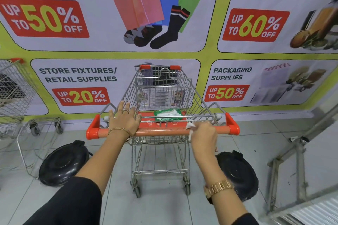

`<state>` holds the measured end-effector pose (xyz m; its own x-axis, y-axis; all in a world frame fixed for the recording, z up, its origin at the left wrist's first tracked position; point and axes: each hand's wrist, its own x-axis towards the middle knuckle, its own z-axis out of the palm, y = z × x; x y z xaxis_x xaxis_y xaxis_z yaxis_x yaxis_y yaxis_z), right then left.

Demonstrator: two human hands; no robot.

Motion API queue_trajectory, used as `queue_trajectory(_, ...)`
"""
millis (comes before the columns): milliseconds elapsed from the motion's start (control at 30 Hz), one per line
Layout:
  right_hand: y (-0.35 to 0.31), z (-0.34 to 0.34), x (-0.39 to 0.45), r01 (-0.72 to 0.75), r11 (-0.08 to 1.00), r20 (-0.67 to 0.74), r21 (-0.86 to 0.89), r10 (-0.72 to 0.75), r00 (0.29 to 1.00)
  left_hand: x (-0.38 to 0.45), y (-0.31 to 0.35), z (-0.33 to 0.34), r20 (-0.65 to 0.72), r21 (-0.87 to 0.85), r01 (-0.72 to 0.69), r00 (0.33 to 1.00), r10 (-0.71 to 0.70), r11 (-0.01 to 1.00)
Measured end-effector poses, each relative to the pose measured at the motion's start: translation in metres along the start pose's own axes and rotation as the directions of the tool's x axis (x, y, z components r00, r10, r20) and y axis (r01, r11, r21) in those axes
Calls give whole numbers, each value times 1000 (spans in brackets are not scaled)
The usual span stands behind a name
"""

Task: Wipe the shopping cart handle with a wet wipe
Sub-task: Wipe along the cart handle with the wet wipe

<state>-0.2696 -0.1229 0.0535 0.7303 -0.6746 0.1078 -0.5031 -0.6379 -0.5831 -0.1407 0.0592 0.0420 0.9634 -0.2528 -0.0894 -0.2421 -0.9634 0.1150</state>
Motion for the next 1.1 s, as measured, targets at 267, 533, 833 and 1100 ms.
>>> queue_trajectory(267, 14, -9, 6, -45, 998, -55, -39, 42, 998, -5, 5, -2, 20, -12, 2, 1000, -1, 1000)
queue_trajectory(533, 30, -24, 14, -107, 994, -129, 3, 107, 986, -9, 6, 0, 19, -19, 6, 1000, -5, 1000)
queue_trajectory(833, 27, -30, 14, -41, 999, -75, 7, 41, 996, -9, 5, 0, 27, -22, 13, 1000, -13, 1000)
queue_trajectory(1100, 18, -26, 9, -33, 996, -28, 87, 36, 999, -13, 5, -1, 5, -30, 12, 1000, -12, 999)
